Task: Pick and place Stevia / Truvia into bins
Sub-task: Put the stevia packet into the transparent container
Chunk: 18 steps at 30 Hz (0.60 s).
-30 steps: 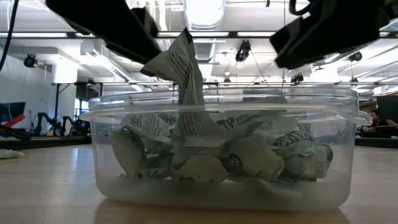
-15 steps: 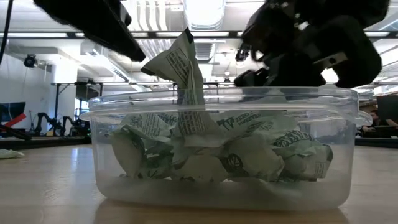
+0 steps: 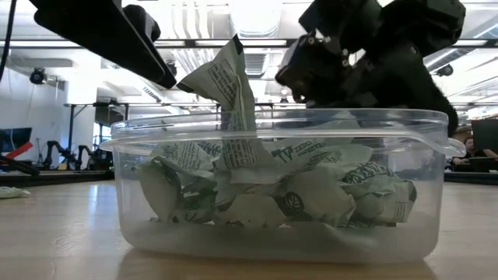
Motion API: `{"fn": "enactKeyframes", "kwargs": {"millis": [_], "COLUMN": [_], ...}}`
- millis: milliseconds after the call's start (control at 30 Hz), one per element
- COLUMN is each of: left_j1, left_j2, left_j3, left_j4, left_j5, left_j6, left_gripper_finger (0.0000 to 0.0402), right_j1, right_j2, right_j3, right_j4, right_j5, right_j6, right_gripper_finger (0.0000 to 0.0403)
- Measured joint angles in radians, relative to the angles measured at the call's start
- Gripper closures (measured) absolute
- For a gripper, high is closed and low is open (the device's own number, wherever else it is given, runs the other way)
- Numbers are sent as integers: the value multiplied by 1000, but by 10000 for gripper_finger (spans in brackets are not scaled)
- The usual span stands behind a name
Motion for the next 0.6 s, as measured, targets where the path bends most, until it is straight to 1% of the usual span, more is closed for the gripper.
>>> {"fn": "enactKeyframes", "kwargs": {"millis": [167, 333, 400, 500, 600], "left_j1": [0, 0, 0, 1, 1], "left_j2": [0, 0, 0, 0, 0], "left_j3": [-2, -2, -2, -2, -2], "left_j4": [1, 1, 1, 1, 1], "left_j5": [0, 0, 0, 0, 0], "left_j6": [1, 0, 0, 1, 1], "left_gripper_finger": [249, 249, 249, 249, 249], "right_j1": [0, -6, -9, -10, -10], "right_j2": [43, 41, 30, -2, -22], "right_j3": [27, 42, 40, 38, 38], "right_j4": [8, -38, -66, -142, -204], "right_j5": [4, 8, 49, 139, 175], "right_j6": [2, 5, 22, 26, 32], "right_gripper_finger": [263, 271, 278, 292, 314]}}
